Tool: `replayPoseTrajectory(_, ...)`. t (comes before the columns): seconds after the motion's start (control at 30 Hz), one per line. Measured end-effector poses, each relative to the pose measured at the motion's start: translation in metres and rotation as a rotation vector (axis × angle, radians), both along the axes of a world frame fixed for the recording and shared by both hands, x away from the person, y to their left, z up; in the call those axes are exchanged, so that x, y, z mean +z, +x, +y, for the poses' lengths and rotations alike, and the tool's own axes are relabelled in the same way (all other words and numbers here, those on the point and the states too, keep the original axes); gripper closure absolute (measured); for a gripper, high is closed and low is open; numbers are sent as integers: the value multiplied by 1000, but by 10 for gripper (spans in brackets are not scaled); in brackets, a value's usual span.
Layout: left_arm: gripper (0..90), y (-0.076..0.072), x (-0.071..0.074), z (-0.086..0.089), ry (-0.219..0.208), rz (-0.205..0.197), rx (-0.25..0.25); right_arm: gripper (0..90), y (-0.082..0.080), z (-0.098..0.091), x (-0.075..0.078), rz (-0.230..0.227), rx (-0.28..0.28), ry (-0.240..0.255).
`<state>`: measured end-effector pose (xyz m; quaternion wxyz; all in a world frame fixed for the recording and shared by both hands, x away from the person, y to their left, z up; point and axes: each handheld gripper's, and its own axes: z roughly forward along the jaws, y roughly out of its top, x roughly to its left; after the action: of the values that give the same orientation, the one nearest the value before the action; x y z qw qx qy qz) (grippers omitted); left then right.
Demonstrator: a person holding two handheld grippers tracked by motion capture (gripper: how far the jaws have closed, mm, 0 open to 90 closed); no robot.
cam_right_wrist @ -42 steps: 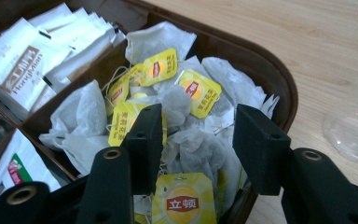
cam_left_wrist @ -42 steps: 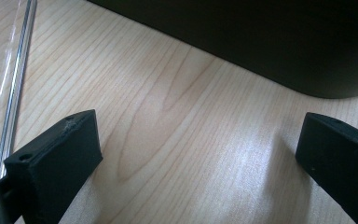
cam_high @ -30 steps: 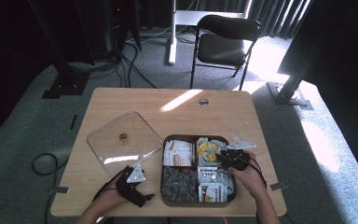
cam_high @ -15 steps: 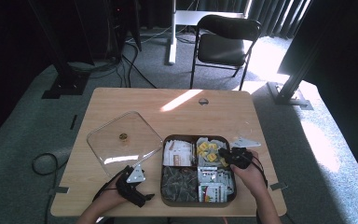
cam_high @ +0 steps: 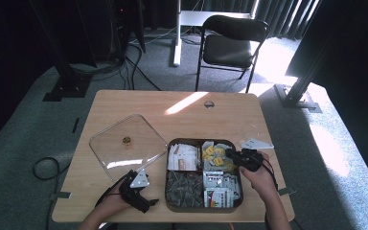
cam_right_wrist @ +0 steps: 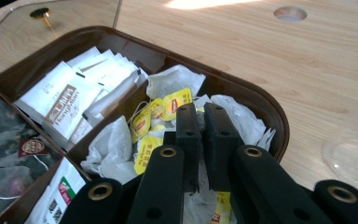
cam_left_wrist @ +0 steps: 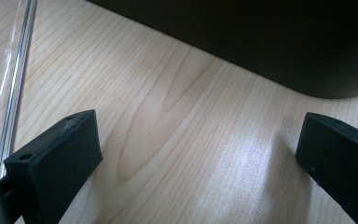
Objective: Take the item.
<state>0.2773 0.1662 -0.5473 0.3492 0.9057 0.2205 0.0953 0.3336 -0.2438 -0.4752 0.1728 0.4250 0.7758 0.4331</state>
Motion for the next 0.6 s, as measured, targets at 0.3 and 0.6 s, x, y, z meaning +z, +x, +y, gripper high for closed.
replayPoseTrajectory(0.3,0,0,0,0,1,-1,0,854,-2,0,11,-27,12,38)
replayPoseTrajectory(0.6,0,0,0,0,1,-1,0,859,3,1,27,-78,11,74)
